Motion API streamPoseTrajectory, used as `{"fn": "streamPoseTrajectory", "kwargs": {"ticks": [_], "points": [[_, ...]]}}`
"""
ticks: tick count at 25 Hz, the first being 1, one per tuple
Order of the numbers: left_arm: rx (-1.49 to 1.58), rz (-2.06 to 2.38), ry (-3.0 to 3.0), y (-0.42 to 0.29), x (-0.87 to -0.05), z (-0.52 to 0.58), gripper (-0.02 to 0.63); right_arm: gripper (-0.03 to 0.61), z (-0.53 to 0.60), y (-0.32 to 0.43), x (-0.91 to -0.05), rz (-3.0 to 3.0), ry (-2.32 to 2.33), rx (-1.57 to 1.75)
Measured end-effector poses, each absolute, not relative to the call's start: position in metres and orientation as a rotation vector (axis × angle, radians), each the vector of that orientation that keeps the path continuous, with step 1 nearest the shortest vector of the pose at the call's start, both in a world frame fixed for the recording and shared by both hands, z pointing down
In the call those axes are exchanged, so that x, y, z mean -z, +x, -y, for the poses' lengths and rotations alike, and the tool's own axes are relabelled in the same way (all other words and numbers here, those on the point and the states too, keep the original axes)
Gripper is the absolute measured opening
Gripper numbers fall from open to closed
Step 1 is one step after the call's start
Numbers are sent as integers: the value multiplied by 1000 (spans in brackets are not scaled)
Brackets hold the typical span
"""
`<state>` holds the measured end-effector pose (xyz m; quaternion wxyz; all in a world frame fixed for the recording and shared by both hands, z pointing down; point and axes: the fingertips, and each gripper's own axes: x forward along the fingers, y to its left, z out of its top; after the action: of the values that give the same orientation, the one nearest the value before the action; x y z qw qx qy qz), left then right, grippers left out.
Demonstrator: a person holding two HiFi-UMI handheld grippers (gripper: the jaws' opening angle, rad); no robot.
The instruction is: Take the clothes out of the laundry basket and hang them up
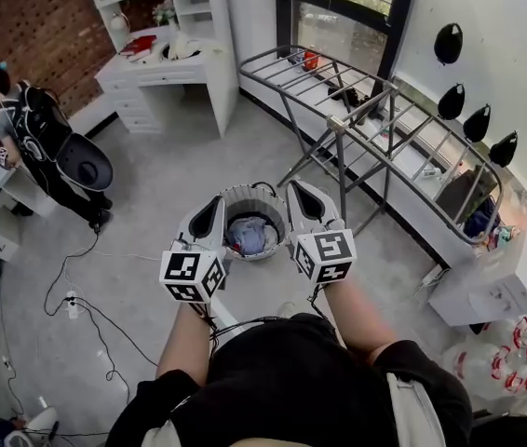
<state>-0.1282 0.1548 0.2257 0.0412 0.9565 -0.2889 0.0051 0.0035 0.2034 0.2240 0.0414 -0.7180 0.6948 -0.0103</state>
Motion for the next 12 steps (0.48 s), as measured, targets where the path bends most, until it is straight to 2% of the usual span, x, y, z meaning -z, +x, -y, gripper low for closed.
{"fn": "streamPoseTrajectory", "kwargs": {"ticks": [6,12], "points": [[-44,875,2924,-67,-229,-119,7,13,-164,57,-232,-2153,-2191,74],[-62,861,2898,-41,-238,-90,8,12,-138,81,-235,-2159,-2196,95]]}}
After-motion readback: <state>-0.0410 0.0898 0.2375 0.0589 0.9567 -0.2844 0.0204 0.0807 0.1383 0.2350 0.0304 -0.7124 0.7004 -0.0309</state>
